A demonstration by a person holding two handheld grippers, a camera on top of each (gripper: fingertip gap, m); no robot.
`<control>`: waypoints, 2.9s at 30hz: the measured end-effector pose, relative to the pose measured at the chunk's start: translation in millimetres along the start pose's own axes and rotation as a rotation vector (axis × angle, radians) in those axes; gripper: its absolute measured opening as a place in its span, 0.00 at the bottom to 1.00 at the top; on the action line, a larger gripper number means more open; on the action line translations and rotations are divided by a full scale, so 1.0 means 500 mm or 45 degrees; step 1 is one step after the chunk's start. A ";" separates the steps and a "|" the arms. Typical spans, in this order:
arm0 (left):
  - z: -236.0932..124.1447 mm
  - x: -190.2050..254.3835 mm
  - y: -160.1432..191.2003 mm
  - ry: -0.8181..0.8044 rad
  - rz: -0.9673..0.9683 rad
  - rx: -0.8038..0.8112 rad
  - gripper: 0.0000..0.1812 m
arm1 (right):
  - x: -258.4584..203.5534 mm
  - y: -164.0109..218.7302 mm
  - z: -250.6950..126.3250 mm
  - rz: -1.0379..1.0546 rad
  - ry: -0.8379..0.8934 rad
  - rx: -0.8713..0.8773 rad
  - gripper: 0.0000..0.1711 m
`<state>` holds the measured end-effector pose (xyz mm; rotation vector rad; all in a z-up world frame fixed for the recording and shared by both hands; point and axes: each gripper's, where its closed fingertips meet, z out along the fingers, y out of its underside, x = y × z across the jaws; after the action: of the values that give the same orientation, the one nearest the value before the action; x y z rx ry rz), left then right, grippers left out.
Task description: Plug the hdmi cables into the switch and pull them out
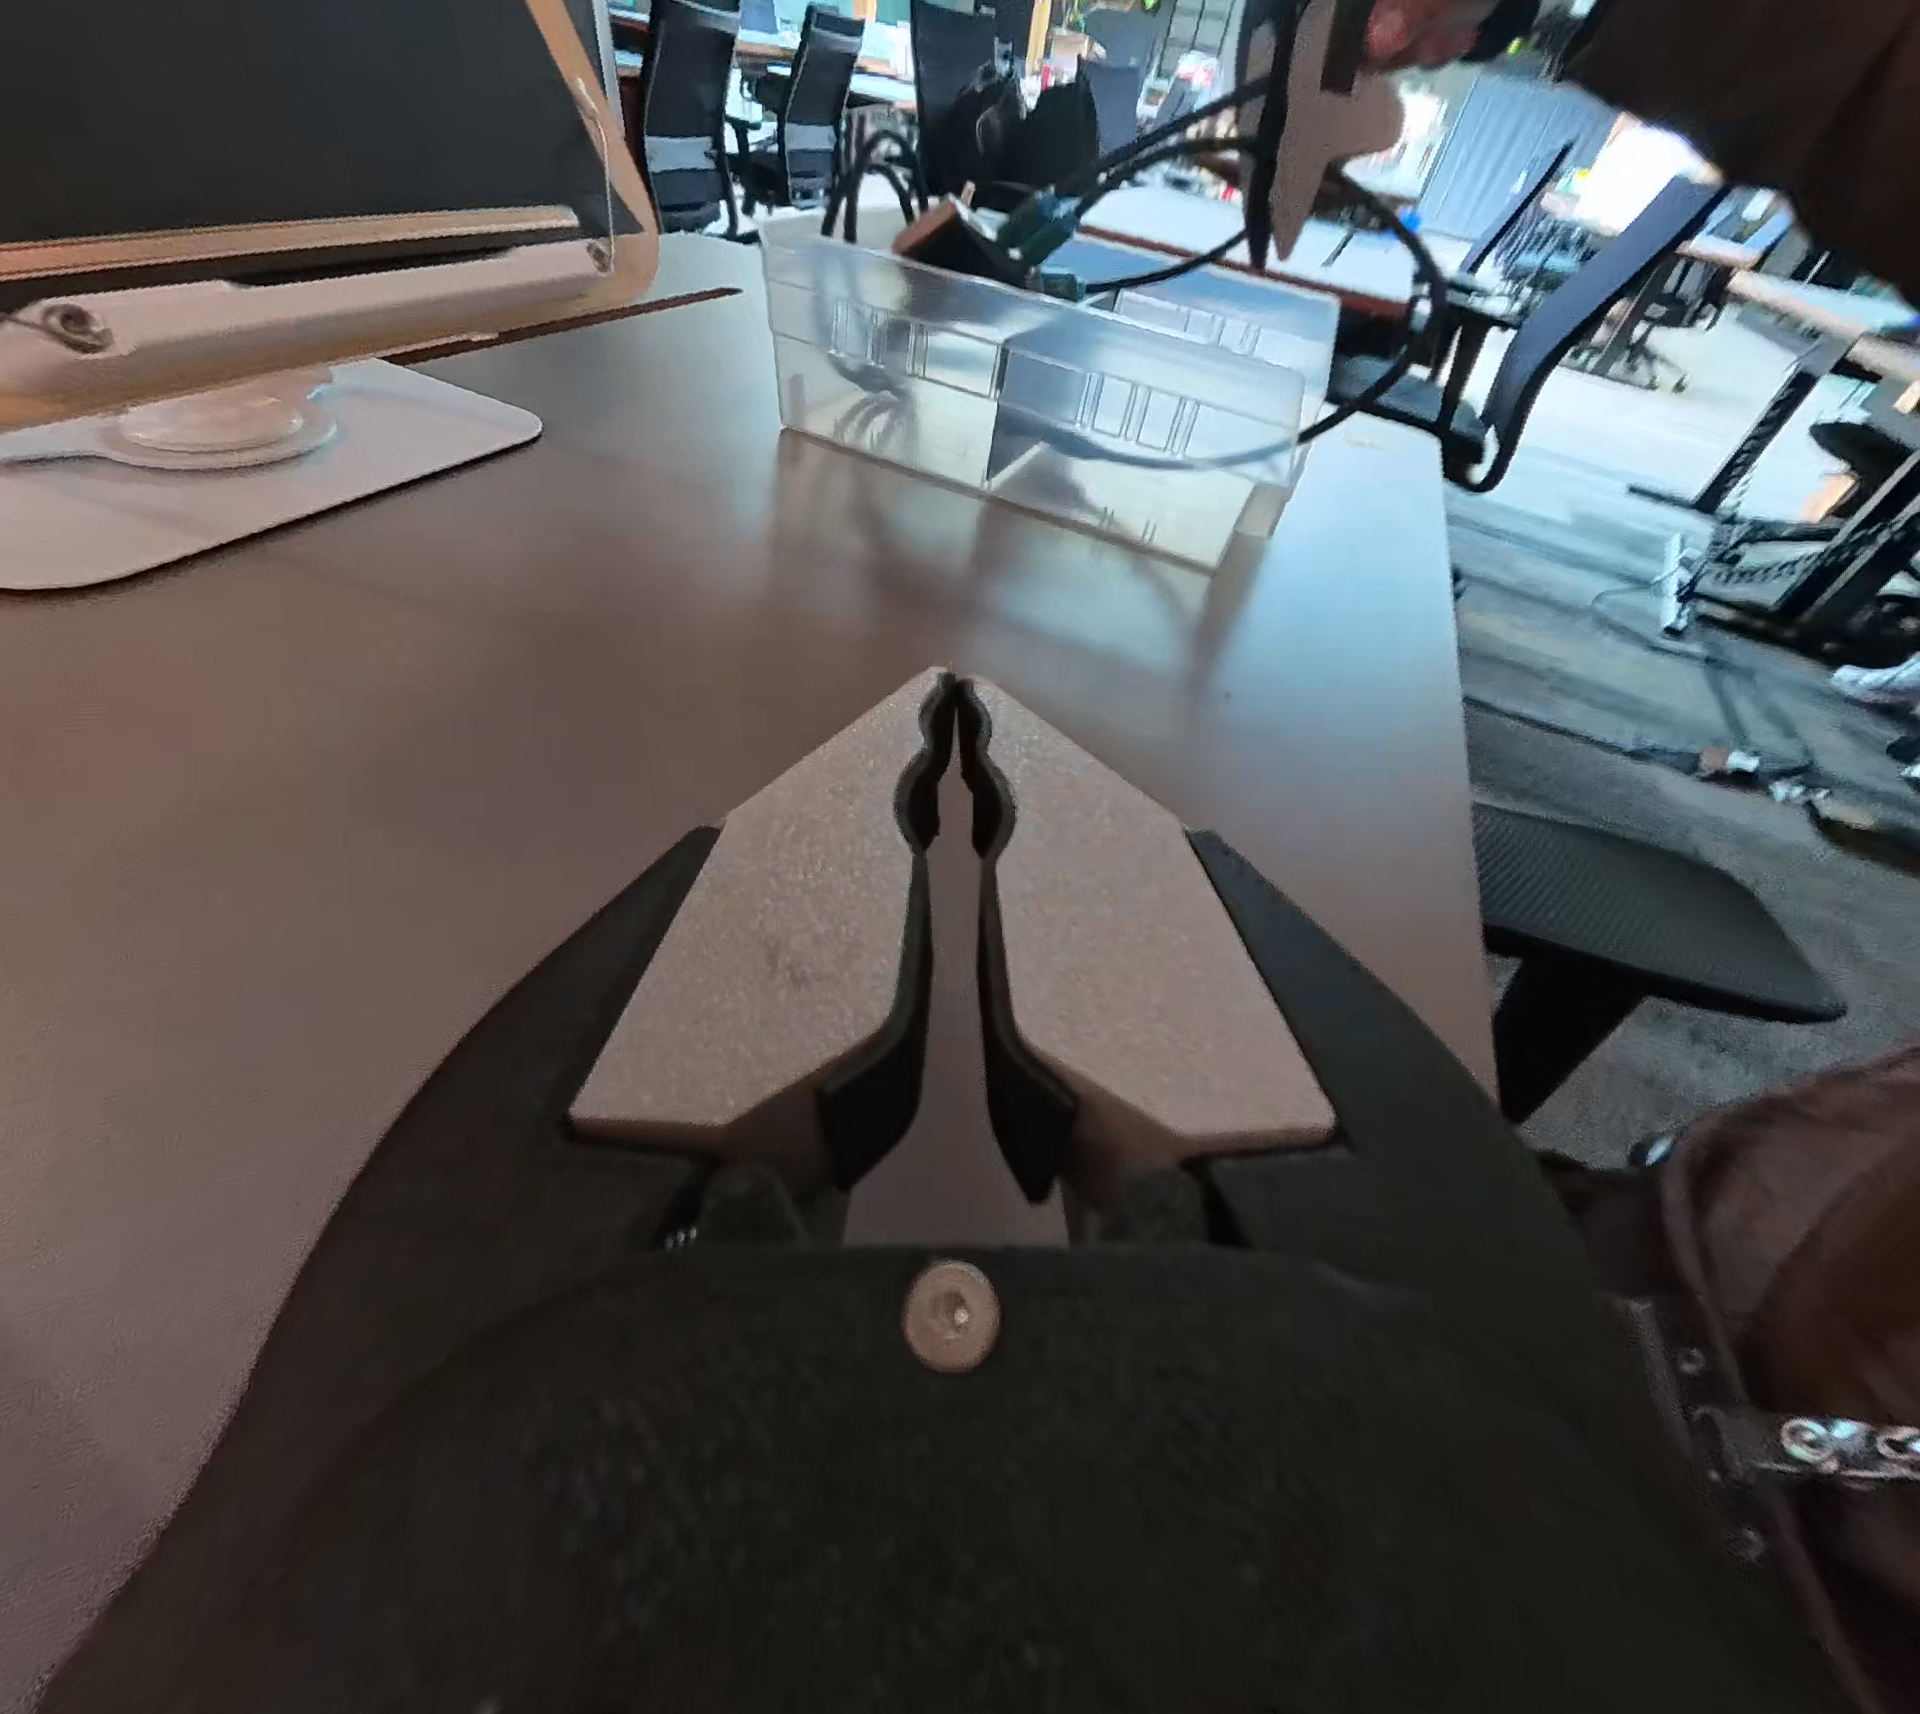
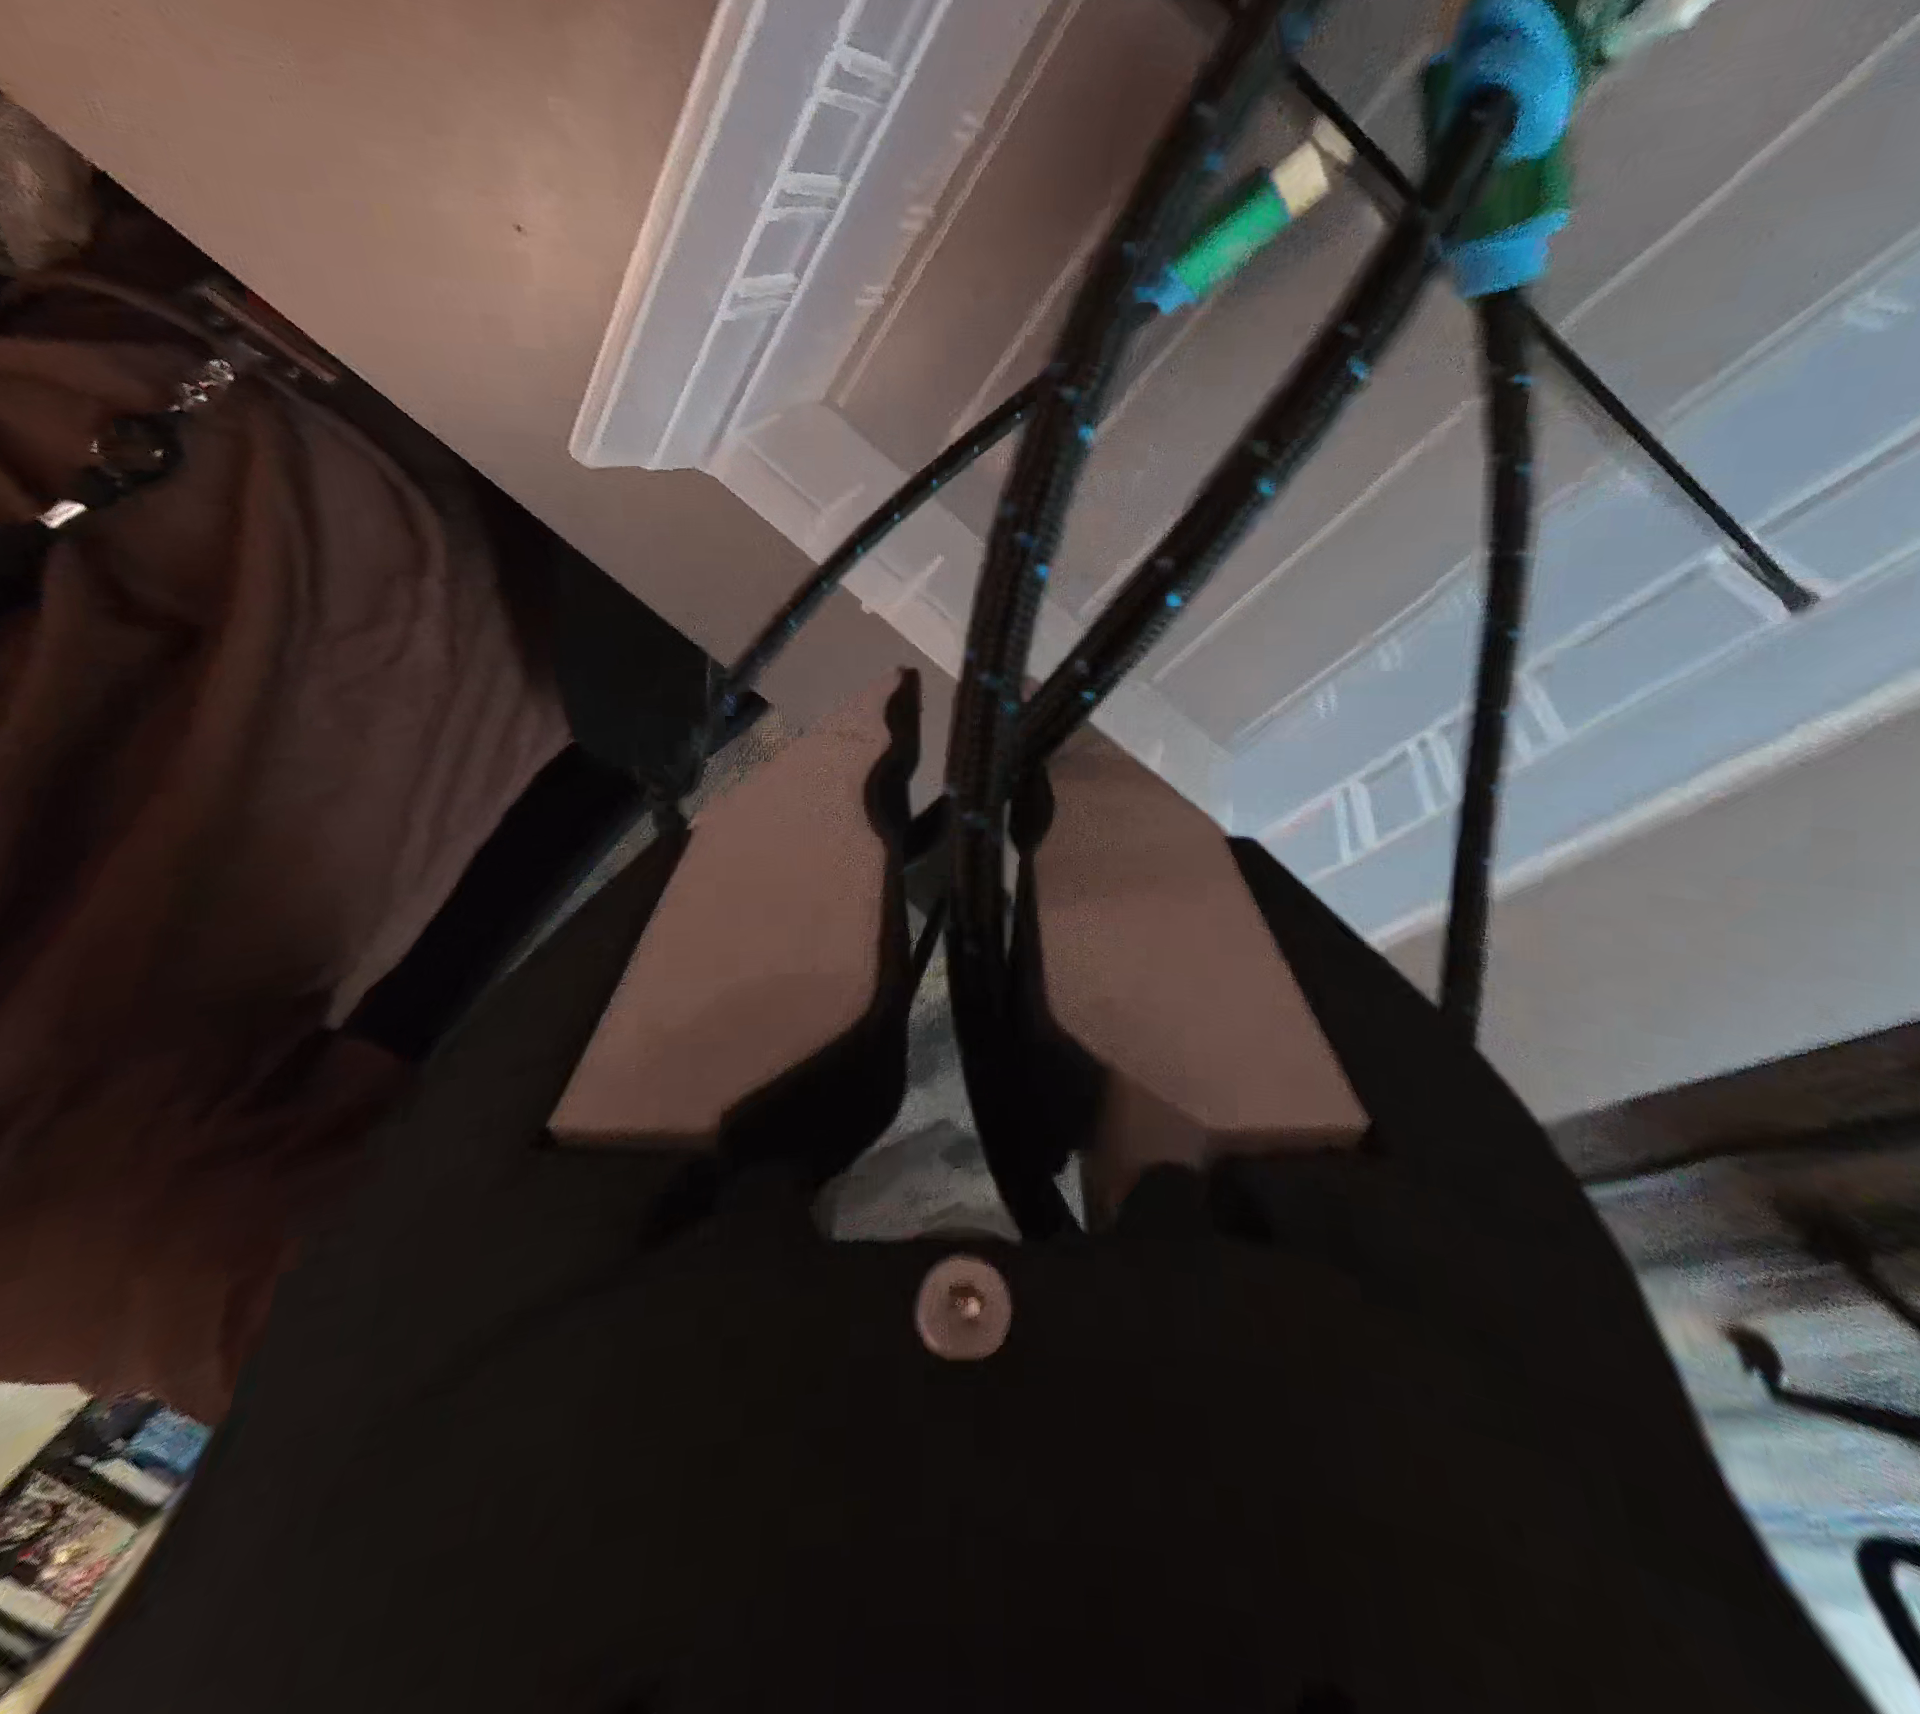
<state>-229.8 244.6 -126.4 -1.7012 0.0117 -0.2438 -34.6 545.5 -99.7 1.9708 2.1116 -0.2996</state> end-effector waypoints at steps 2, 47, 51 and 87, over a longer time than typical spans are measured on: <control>-0.007 -0.008 -0.008 0.018 -0.071 0.042 0.00 | 0.009 -0.005 -0.028 0.012 0.073 -0.006 0.02; -0.013 0.012 -0.022 0.108 -0.164 0.120 0.00 | 0.333 -0.205 -0.129 0.134 0.600 1.051 0.07; -0.012 0.013 -0.021 0.122 -0.176 0.117 0.00 | 0.276 -0.223 -0.175 -0.026 0.538 1.101 0.26; -0.029 0.033 -0.041 0.217 -0.210 0.228 0.00 | 0.066 -0.028 -0.067 -0.294 0.360 0.979 0.17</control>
<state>-218.6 231.0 -102.0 -1.5001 -0.0236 -0.4983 -51.9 586.2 -78.1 2.2338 2.6877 -1.0706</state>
